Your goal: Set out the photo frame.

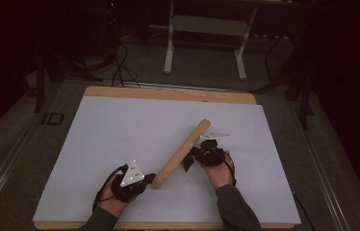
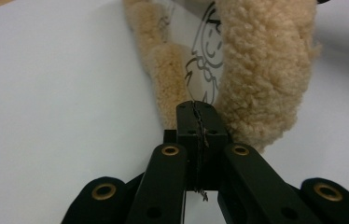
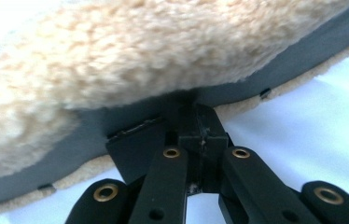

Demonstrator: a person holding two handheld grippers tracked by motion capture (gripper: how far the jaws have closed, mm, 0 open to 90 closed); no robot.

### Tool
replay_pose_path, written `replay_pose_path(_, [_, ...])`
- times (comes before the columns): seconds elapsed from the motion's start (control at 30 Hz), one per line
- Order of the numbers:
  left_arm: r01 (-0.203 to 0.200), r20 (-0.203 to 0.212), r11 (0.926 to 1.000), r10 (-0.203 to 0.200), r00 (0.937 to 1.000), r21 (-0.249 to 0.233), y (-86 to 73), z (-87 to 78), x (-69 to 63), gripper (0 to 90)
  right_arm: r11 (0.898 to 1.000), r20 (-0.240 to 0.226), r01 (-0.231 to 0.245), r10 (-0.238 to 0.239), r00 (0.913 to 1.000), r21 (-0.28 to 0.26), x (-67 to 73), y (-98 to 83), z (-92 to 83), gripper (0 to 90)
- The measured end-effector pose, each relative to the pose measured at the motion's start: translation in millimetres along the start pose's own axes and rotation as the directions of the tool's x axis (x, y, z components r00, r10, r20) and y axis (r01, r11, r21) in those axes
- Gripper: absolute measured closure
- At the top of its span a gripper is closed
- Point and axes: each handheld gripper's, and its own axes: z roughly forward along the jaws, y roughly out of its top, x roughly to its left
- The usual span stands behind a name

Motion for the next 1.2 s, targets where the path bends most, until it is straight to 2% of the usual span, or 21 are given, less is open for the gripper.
replay_pose_path(0.6, [-0.018,0.072,0.9996,0.019,0.9972,-0.02,7.9,16.0,-24.1,90.0,1.0,-0.027,0.01,-0.011,0.9996,-0.006,5.6,7.0,1.9,90.0])
replay_pose_path(0.9, [-0.025,0.081,0.9993,0.027,0.9963,-0.029,14.1,27.5,-35.1,90.0,1.0,-0.064,0.004,-0.005,0.998,-0.011,5.9,7.4,4.4,90.0])
replay_pose_path(1.2, [-0.03,0.083,0.9987,0.033,0.996,-0.04,20.4,38.1,-45.4,90.0,1.0,-0.092,0.027,-0.028,0.9953,-0.01,9.8,7.5,2.5,90.0])
